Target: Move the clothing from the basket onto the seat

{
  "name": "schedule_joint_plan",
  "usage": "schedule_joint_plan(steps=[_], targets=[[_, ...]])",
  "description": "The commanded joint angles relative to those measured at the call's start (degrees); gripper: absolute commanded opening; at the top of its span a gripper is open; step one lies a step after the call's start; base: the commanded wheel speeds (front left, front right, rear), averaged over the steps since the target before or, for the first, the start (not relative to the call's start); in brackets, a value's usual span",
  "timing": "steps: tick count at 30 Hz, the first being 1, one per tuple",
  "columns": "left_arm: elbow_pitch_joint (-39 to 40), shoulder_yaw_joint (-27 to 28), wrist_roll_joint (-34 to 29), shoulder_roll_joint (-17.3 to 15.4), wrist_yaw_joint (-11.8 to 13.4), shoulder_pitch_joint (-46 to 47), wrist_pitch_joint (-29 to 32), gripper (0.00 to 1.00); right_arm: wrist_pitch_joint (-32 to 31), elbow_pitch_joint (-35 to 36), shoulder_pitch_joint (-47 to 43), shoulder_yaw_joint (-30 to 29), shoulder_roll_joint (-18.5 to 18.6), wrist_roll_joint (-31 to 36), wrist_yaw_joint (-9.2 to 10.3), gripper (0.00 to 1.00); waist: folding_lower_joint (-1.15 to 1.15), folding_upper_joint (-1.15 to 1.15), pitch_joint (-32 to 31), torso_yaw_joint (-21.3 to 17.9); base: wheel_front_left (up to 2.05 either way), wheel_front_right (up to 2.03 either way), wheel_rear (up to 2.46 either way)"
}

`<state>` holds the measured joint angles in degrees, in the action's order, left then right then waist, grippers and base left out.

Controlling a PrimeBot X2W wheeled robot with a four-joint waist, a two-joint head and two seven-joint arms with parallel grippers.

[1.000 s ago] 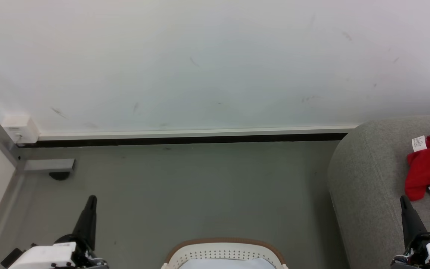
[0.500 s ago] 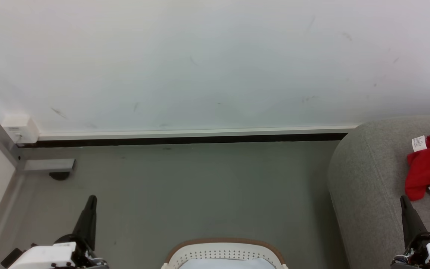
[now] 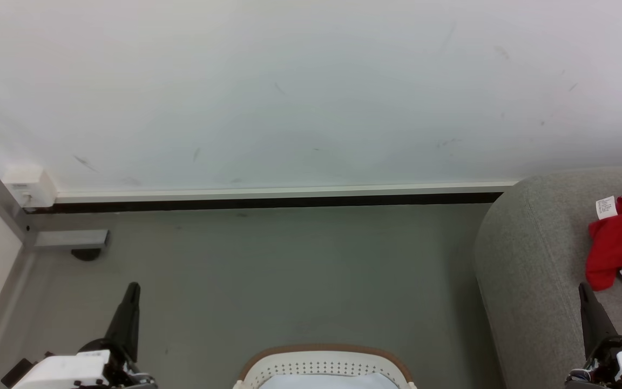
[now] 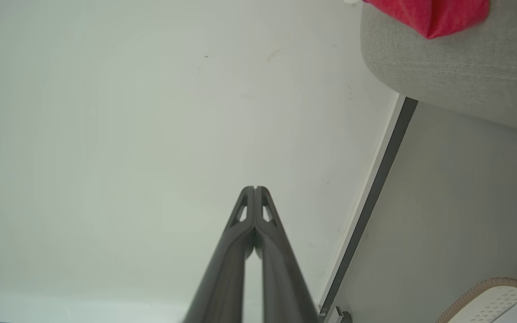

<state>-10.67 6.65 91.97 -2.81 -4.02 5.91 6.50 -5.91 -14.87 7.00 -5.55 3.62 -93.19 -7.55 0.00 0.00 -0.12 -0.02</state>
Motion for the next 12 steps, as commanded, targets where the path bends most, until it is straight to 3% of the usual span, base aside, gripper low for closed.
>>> schedule_joint_plan(steps=[1,12], targets=[[0.1,0.2,0.7,-0.1,-0.3,0.5,0.2,0.0,0.2,0.2,0.5,0.1,0.4,-0.3,0.12,0.0,0.0,0.0,0.0,0.0,0.0,0.0,0.0],[0.1,0.2,0.7,-0.1,-0.3,0.5,0.2,0.0,0.4,0.2,0.5,0.3,0.5,-0.5,0.12,0.0,0.0,0.0,0.0,0.0,0.0,0.0,0.0]])
